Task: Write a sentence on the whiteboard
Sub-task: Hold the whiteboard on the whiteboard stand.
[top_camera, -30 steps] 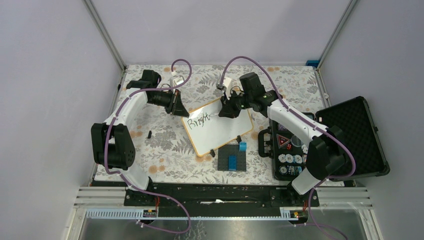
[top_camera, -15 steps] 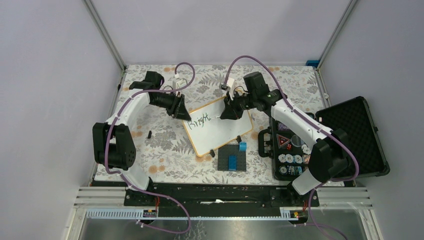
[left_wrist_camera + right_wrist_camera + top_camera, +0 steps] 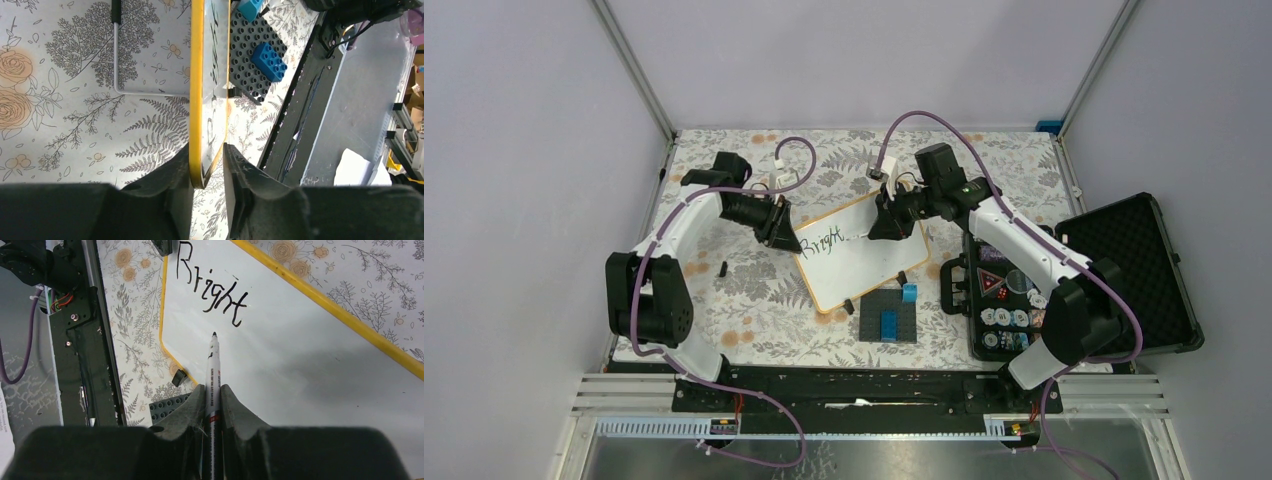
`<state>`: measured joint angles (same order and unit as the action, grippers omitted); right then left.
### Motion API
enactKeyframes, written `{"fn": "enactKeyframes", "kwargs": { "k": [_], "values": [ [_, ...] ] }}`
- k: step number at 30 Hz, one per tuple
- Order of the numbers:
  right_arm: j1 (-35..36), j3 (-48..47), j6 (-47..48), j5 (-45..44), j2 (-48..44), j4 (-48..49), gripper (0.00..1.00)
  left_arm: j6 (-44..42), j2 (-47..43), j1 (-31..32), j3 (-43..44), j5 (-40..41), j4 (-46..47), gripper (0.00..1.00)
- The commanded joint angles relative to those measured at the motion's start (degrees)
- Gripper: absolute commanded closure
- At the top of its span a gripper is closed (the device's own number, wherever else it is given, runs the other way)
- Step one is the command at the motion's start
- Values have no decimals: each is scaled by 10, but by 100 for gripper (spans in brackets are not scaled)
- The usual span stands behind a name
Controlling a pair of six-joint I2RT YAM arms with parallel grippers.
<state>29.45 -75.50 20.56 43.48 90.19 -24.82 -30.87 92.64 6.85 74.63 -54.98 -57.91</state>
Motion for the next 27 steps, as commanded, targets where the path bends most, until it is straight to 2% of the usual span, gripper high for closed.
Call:
{"fn": "enactKeyframes", "kwargs": {
  "k": [1, 8, 15, 22, 27],
  "values": [
    [-5, -21, 11, 21, -27, -2, 100, -36, -9, 1, 17, 0, -20, 73],
    [-5, -23, 23, 9, -22, -1, 100, -22, 4, 1, 55, 36, -3, 83],
    [-5, -36, 17, -14, -10, 10, 100, -50, 47, 1, 115, 66, -35, 83],
    [-6, -35, 6, -20, -8, 22, 100, -47, 51, 0, 128, 61, -34, 63],
    [-6, -31, 3, -19, -10, 26, 100, -13, 27, 0, 97, 36, 3, 60]
  ]
}}
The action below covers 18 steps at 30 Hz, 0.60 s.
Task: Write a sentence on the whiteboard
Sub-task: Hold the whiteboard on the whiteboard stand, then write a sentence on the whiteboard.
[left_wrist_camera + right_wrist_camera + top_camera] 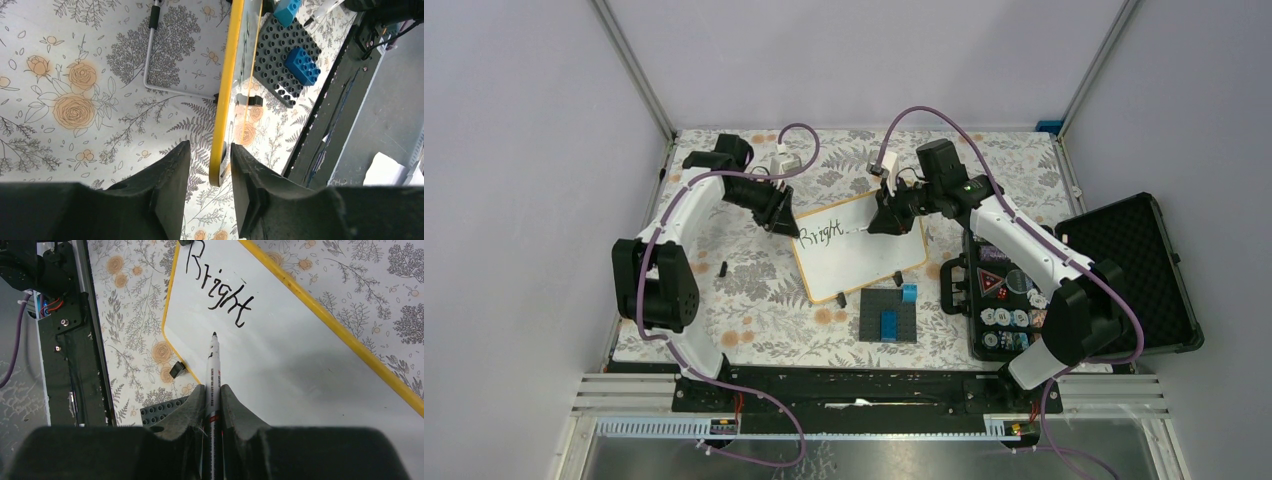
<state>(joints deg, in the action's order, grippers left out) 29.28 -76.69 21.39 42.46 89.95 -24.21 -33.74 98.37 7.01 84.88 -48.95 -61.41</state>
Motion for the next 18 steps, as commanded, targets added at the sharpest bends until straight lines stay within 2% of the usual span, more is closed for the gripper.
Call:
{"fn": "enactKeyframes", "kwargs": {
  "k": [1, 9, 18],
  "values": [
    [-4, -17, -7, -9, -8, 23, 100, 24, -35, -2, -13, -29, 49, 59],
    [-5, -7, -44, -11, -2, 53, 100, 92, -57, -26, -54, -76, 122, 60],
    [-5, 18, -71, -1, 1, 96, 100, 93, -53, -29, -63, -75, 123, 68]
  ]
}}
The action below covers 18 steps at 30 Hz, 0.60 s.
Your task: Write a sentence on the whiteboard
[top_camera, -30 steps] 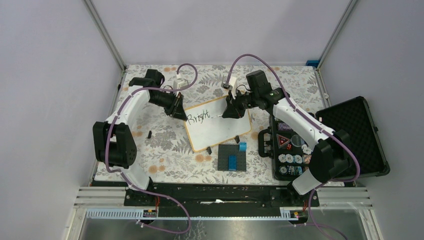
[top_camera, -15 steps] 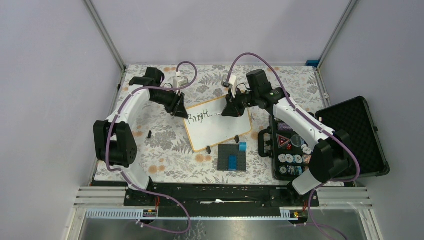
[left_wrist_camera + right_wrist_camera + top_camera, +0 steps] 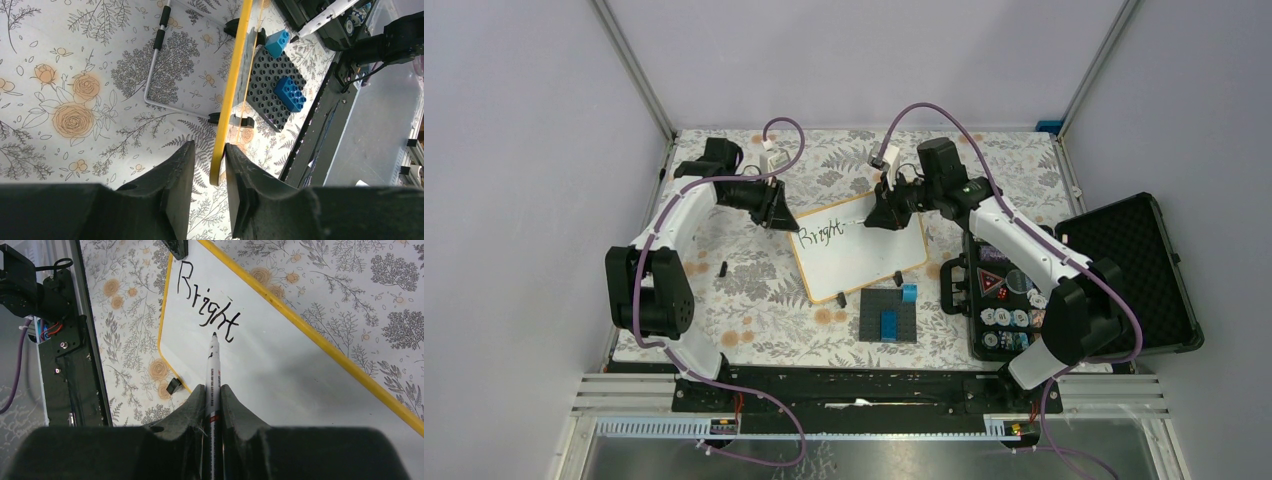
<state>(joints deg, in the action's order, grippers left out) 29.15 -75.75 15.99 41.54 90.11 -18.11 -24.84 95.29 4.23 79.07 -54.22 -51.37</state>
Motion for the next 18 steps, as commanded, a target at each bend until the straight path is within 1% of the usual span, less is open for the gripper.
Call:
{"fn": "enactKeyframes", "kwargs": {
  "k": [1, 10, 18],
  "values": [
    [-4, 11, -17, 6, -1, 37, 100, 2, -22, -1, -5, -22, 23, 69],
    [-9, 33, -8, -12, -15, 35, 100, 1, -17, -1, -5, -21, 23, 83],
    [-22, 35, -8, -35, -12, 38, 100, -2, -18, -1, -6, -19, 23, 91]
  ]
}}
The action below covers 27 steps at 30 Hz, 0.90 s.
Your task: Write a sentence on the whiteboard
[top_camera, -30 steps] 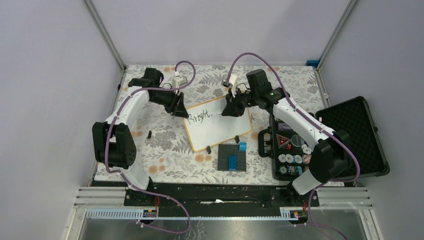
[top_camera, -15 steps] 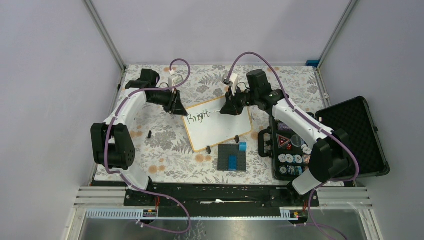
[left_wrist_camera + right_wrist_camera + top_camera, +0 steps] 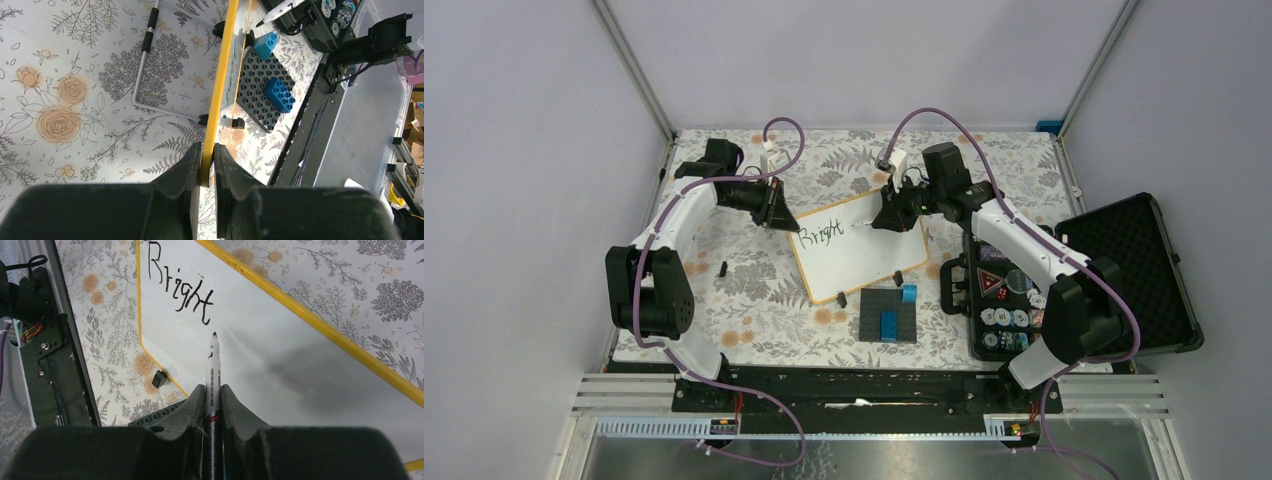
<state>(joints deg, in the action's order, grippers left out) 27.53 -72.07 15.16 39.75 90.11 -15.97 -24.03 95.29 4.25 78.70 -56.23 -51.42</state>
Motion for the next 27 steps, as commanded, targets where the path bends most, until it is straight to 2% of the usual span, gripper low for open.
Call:
{"fn": "enactKeyframes", "kwargs": {
  "k": [1, 8, 27],
  "values": [
    [-6, -4, 0, -18, -11, 16, 100, -10, -17, -1, -3, 1, 24, 92],
    [-9, -9, -2, -21, -9, 16, 100, -12, -20, 0, -3, 3, 24, 100],
    [-12, -18, -11, -40, 4, 25, 100, -15, -23, 0, -7, 5, 23, 100]
  ]
}}
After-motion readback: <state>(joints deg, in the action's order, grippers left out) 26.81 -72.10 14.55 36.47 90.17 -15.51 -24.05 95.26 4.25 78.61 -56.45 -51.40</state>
